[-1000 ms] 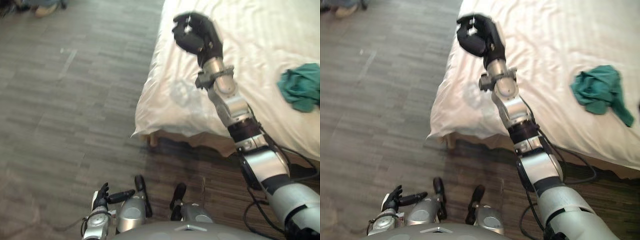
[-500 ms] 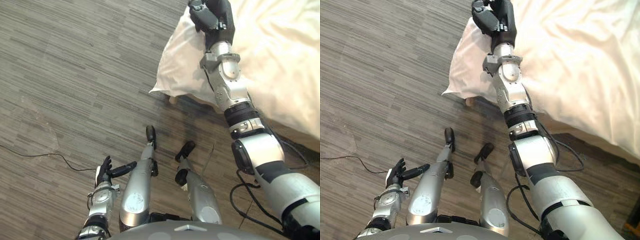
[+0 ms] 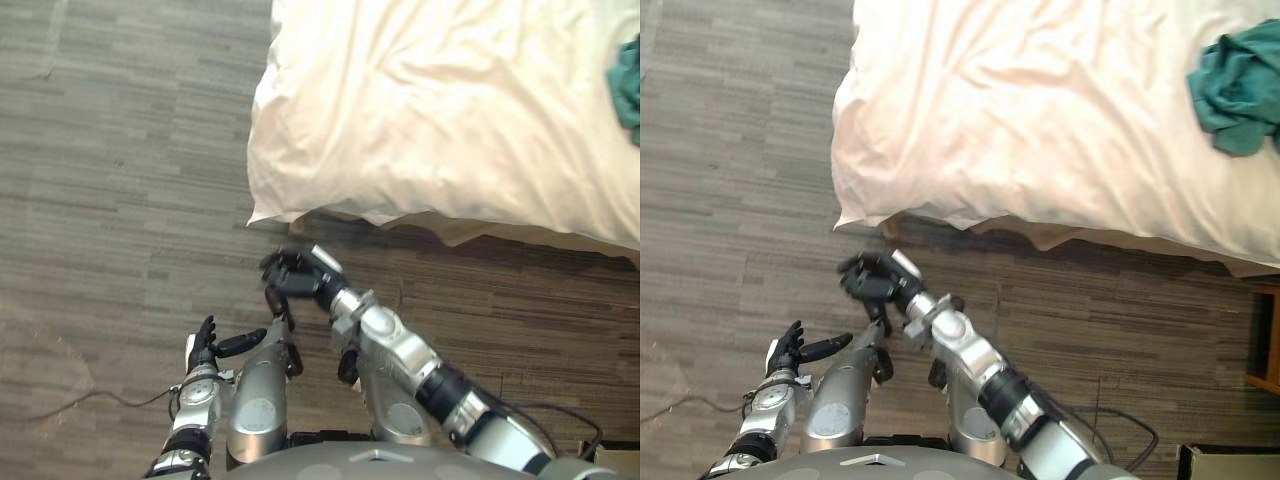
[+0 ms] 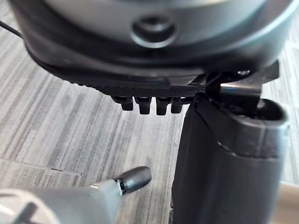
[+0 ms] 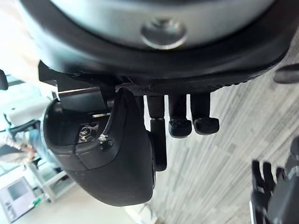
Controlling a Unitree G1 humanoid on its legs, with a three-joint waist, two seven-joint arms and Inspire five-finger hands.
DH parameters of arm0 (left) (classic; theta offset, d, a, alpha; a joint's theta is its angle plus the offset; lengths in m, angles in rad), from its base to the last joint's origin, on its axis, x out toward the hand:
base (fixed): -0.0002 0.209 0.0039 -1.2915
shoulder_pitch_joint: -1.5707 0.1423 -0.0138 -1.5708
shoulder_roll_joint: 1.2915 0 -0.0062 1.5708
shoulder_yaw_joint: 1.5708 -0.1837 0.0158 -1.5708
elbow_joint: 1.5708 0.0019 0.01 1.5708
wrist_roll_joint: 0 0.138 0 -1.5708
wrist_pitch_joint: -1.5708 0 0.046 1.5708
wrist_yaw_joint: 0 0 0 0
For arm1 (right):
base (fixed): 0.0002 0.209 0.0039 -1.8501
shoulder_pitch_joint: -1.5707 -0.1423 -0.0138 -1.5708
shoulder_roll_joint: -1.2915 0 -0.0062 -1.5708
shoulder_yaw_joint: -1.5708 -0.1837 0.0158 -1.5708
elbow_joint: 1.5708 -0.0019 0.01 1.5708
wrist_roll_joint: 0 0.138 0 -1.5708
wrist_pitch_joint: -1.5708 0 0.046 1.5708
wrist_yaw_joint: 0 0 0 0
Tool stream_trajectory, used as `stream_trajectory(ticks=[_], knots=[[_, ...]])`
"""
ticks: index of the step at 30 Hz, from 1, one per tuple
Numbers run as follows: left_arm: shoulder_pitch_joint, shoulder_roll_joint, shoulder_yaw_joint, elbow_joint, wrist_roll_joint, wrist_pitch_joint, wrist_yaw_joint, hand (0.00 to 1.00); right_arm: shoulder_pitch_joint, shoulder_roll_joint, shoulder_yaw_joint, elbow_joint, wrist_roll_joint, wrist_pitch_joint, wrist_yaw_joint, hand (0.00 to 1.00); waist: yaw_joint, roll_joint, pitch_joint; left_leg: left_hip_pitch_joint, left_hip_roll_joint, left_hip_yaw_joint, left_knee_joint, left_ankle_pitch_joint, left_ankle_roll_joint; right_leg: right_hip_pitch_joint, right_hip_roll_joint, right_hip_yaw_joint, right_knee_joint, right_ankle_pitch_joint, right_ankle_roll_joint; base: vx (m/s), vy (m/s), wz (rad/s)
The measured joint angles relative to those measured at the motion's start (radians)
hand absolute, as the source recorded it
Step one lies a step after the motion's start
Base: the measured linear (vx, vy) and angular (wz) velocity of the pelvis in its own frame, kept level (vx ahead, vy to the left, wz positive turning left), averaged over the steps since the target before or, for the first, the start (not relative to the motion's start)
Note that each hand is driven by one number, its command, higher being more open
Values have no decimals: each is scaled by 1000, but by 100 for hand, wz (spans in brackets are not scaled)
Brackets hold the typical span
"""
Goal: Tidy up the quilt and then pick up the clothes from the bed and put them into the laundry hamper
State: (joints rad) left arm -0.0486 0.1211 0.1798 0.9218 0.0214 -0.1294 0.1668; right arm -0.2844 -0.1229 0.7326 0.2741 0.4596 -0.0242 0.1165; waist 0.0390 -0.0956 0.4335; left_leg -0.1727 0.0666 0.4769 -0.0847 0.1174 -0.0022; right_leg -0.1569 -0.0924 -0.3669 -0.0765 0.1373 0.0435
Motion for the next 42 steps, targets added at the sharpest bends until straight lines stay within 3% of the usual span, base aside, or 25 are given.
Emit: stream_trajectory(ticks=[4,7,10,12,15,19,21,28,32,33,38,40,41,42], knots=[[4,4,-48,33,25,7,4,100,-39,35,-34,-214,82,-43,30,0,-16,-26,-79,31,5,14,0,-3,-4,23,5,11,0,-3,-2,42,-11,-11],[21,-8,-88,33,24,21,5,100,-112,102,-243,-337,170,-137,1,0,-24,-29,-137,66,4,24,0,-7,-5,54,5,20,0,-4,-3,9,10,-8],[37,-8,-87,41,19,23,7,100,-155,117,-407,-302,221,-209,-50,0,-31,-22,-153,77,4,22,-1,-7,-4,65,4,19,0,-4,-3,0,0,0],[49,-9,-85,39,5,23,7,100,-190,107,-499,-209,224,-224,-86,0,-36,-14,-154,75,4,20,-2,-8,-5,64,4,19,1,-4,-3,-11,11,2],[53,-21,-81,40,-21,22,5,100,-240,39,-631,-4,227,-227,-161,0,-26,16,-149,69,1,12,-4,-5,-4,60,1,18,5,-4,-3,-21,25,6],[53,-46,-57,21,-25,20,-3,100,-316,-93,-765,379,223,-203,-237,0,-15,86,-120,41,-6,5,-1,15,12,34,-6,16,7,9,11,-4,26,4],[57,-45,-48,21,-25,21,-6,100,-312,-107,-851,515,224,-177,-253,0,-16,113,-105,43,-7,4,-1,15,13,36,-6,16,8,10,12,0,0,0],[53,-48,-41,25,-30,35,-29,100,-130,-60,-989,495,175,-168,-212,0,-21,114,-104,85,-9,12,-4,-3,-1,76,-8,22,8,-4,17,38,13,-1],[59,-83,41,28,-52,50,-39,100,153,20,-1079,423,173,-129,-214,0,-24,112,-105,116,-9,76,-5,-35,-5,74,-12,74,23,-23,22,38,10,-39],[66,-93,67,29,-53,54,-42,100,244,40,-1083,404,161,-120,-213,100,-40,111,-106,131,-8,100,-5,-44,-8,77,-11,95,25,-26,23,68,-3,-58],[101,-113,139,31,-54,71,-54,100,519,114,-1117,399,133,-108,-213,100,-97,89,-145,218,15,237,26,-102,-36,85,7,211,60,-55,18,107,-18,-82],[95,-113,151,31,-54,70,-65,100,581,131,-1115,412,119,-95,-206,100,-100,76,-157,218,76,287,189,-196,-48,95,13,241,94,-90,19,97,-45,-93],[93,-115,151,30,-54,69,-66,100,595,128,-1105,435,95,-80,-188,100,-101,79,-160,213,149,309,348,-272,-56,102,29,262,111,-104,16,28,-80,-108],[93,-115,151,27,-55,69,-68,100,605,123,-1086,463,93,-69,-178,100,-99,83,-170,194,218,303,512,-311,-50,110,46,305,127,-112,11,37,-96,-108]])
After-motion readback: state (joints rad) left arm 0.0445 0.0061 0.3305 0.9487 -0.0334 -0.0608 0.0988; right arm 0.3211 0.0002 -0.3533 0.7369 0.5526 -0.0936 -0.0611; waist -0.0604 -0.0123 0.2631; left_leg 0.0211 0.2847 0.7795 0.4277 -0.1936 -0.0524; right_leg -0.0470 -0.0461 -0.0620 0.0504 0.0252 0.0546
